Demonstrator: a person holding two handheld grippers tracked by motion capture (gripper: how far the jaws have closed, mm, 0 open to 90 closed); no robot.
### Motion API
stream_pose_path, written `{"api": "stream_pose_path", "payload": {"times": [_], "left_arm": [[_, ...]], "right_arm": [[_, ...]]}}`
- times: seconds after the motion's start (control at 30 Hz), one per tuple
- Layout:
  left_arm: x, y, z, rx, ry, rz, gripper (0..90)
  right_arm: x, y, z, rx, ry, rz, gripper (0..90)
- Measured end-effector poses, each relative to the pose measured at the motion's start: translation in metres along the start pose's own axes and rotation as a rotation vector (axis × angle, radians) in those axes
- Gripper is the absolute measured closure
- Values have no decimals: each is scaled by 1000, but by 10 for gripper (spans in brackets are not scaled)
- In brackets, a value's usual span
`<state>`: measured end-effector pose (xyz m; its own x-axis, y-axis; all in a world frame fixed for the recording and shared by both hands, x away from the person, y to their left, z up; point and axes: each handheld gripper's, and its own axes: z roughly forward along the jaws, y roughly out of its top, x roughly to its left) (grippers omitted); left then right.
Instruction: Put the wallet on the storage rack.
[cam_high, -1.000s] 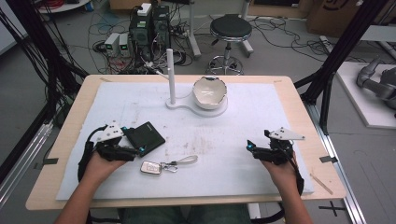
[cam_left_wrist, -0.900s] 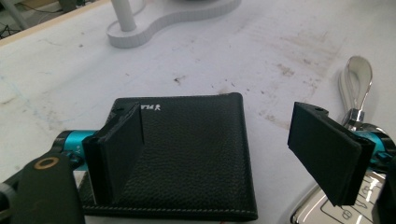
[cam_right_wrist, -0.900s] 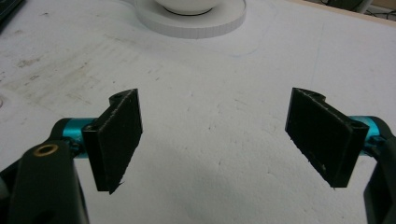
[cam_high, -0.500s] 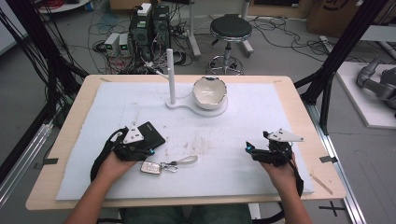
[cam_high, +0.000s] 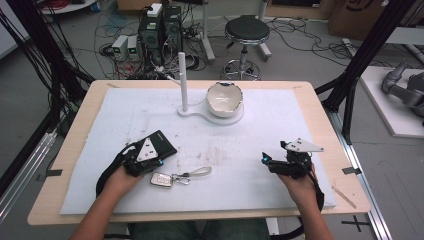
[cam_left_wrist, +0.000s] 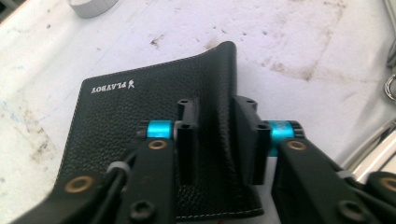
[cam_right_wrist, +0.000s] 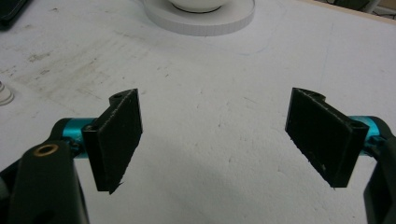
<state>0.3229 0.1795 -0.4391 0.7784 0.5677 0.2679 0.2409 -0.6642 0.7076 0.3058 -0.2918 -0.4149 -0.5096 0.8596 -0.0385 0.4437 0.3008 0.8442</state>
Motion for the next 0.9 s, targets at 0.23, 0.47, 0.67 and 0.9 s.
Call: {"api": "stream_pose_path", "payload": {"times": [0.23, 0.47, 0.67, 0.9], "left_arm": [[-6, 6, -2, 23, 26, 96, 819], [2, 10, -22, -81, 38, 56, 823], [7, 16, -38, -190, 43, 17, 824], [13, 23, -55, -326, 36, -33, 826]], "right_arm": [[0, -1, 0, 5, 1, 2, 190], [-3, -2, 1, 8, 2, 10, 190], [-2, -3, 3, 16, 9, 7, 191], [-1, -3, 3, 16, 8, 5, 191]]}}
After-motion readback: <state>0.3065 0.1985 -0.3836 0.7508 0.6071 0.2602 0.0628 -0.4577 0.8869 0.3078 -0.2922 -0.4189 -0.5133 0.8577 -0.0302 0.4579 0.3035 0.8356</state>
